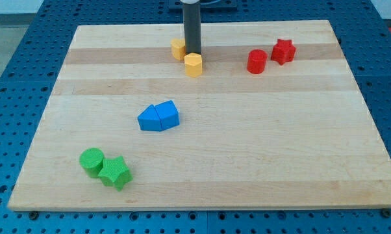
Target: Push the red star into the red circle
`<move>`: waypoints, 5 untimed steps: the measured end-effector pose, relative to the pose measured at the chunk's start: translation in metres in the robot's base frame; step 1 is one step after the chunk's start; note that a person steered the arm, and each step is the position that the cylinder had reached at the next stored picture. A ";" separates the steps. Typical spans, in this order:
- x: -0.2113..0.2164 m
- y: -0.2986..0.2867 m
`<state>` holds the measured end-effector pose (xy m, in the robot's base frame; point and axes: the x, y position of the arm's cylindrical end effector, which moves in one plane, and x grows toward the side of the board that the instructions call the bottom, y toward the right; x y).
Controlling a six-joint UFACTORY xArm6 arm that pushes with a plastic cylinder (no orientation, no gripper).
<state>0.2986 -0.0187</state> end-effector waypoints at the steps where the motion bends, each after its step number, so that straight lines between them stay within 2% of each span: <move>1: -0.010 0.037; 2: -0.034 0.087; 4: -0.042 0.201; 5: -0.042 0.201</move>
<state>0.2568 0.1826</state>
